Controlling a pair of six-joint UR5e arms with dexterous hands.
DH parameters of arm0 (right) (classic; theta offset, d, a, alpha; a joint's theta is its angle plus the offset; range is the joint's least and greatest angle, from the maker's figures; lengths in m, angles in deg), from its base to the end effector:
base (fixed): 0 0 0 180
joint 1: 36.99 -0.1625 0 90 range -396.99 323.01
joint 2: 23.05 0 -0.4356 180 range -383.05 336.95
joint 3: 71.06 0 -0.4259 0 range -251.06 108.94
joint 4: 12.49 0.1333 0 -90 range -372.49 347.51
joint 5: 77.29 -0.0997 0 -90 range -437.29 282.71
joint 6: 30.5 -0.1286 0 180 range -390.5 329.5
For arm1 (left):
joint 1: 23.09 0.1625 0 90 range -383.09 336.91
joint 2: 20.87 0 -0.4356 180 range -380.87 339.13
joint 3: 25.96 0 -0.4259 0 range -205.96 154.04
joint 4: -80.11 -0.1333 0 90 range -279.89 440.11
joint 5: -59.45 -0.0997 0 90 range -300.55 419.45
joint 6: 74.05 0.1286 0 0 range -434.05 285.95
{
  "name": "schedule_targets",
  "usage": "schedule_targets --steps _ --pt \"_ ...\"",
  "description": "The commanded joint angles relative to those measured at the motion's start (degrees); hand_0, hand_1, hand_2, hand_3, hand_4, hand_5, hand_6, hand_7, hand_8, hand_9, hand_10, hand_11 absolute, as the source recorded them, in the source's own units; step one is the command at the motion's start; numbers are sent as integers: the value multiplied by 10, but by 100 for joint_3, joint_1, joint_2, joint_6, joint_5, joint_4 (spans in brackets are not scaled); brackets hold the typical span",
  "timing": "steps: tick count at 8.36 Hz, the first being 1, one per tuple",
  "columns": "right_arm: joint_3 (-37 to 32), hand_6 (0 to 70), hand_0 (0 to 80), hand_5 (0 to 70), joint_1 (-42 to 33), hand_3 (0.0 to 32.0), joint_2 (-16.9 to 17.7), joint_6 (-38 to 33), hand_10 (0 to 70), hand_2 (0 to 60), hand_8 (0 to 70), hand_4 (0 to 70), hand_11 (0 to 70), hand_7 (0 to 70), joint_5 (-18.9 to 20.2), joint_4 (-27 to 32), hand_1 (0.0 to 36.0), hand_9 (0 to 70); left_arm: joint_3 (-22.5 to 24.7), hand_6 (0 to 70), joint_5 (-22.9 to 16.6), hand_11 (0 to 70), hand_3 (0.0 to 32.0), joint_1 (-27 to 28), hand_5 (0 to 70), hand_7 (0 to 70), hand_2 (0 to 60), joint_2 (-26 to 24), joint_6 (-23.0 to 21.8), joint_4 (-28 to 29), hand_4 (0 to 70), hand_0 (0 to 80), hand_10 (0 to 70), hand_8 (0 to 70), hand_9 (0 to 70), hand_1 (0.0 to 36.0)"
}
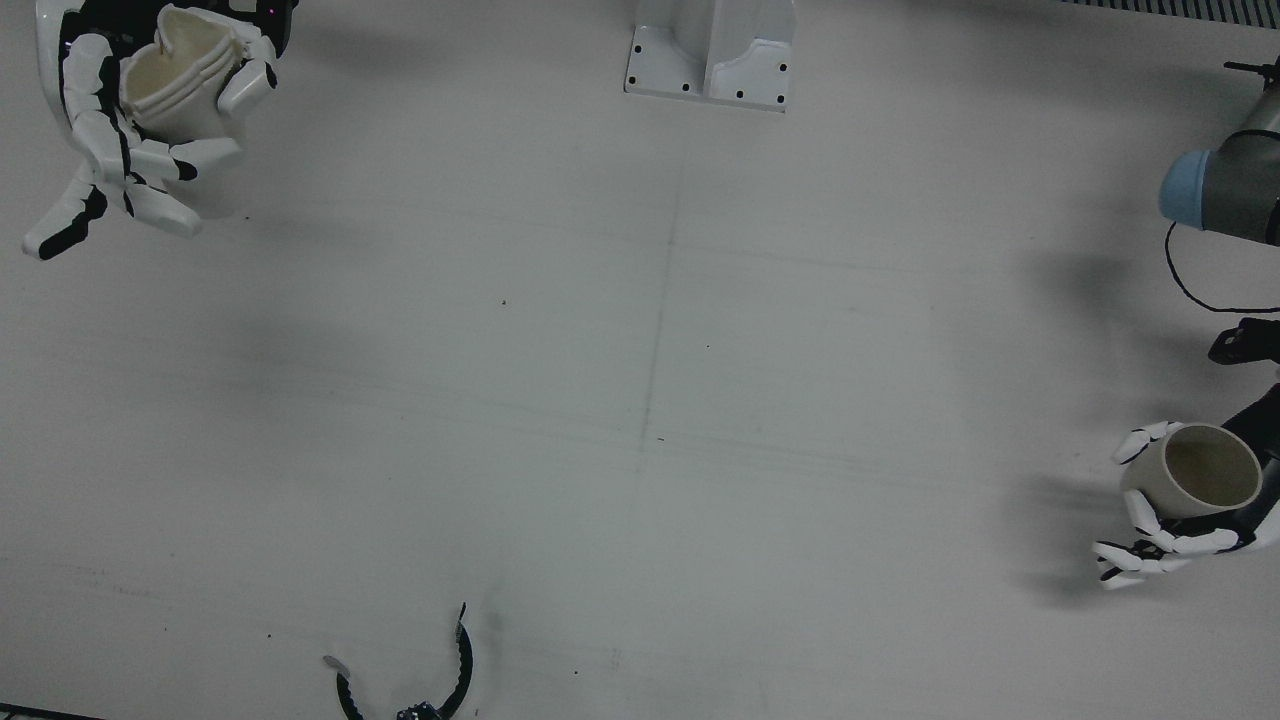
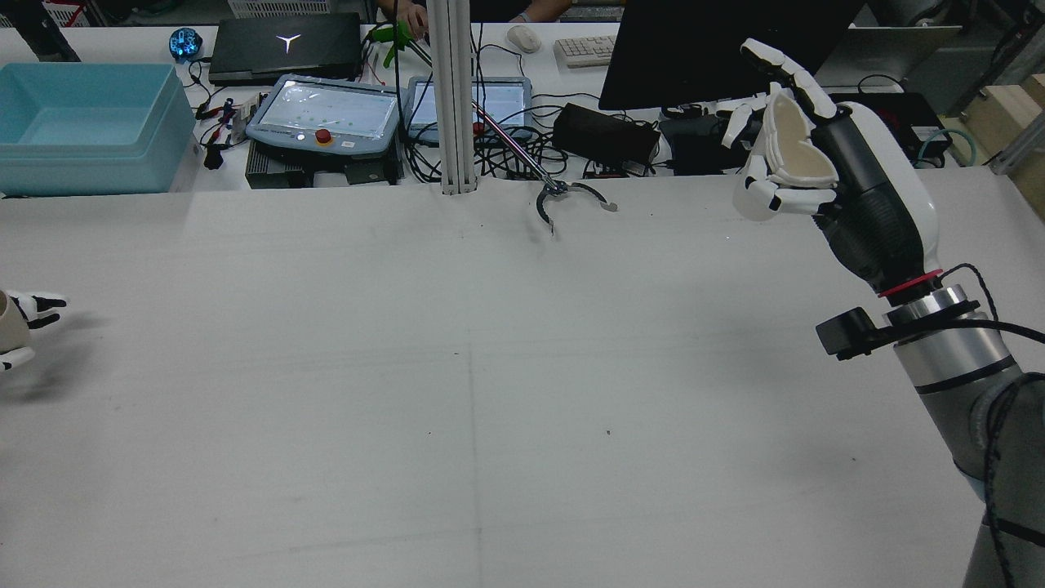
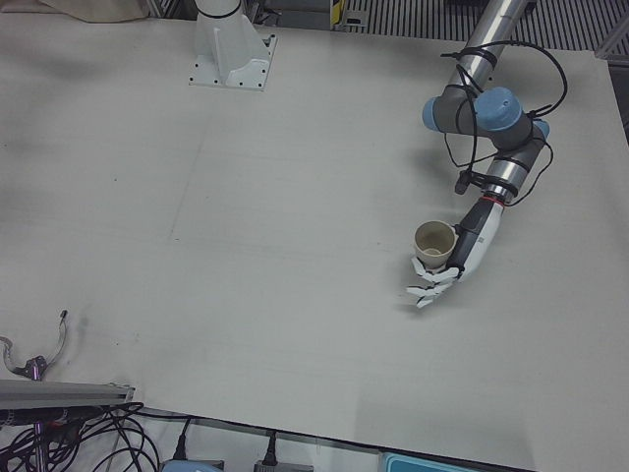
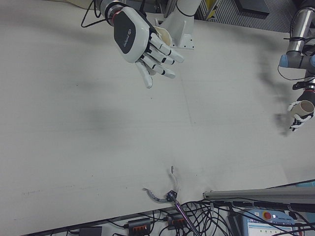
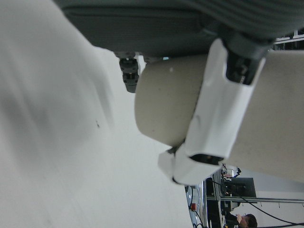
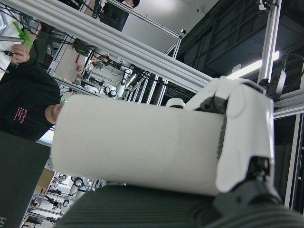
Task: Pour water
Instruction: 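Raise the right hand's cup upright and withdraw both arms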
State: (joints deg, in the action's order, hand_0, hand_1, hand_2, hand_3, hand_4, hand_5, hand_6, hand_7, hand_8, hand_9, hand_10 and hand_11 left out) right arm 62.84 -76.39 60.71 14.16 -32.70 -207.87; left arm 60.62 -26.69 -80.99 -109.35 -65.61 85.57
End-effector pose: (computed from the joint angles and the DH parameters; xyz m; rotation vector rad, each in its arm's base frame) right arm -0.2060 -0.4602 0.2990 0.4065 -2.4612 1.6126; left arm 0.1677 -0.5346 0.7332 -0.3381 1.9338 -1.8468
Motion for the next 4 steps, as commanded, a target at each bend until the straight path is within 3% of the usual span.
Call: schedule_targets --steps 1,3,4 --pt "198 442 560 158 11 80 -17 -177 0 600 225 42 0 530 50 -9 354 281 -1298 200 543 173 0 -169 700 279 530 208 36 1104 579 800 90 100 126 360" --pt "154 480 586 168 37 78 -17 -177 0 600 234 68 0 569 41 -9 360 292 -1705 198 554 186 0 -143 700 272 422 199 27 1798 532 800 99 106 122 360" --pt "119 490 588 169 55 70 -52 -168 0 600 239 80 0 583 32 -18 360 299 -1715 187 546 181 0 -143 700 231 95 199 27 1932 432 800 94 92 82 360"
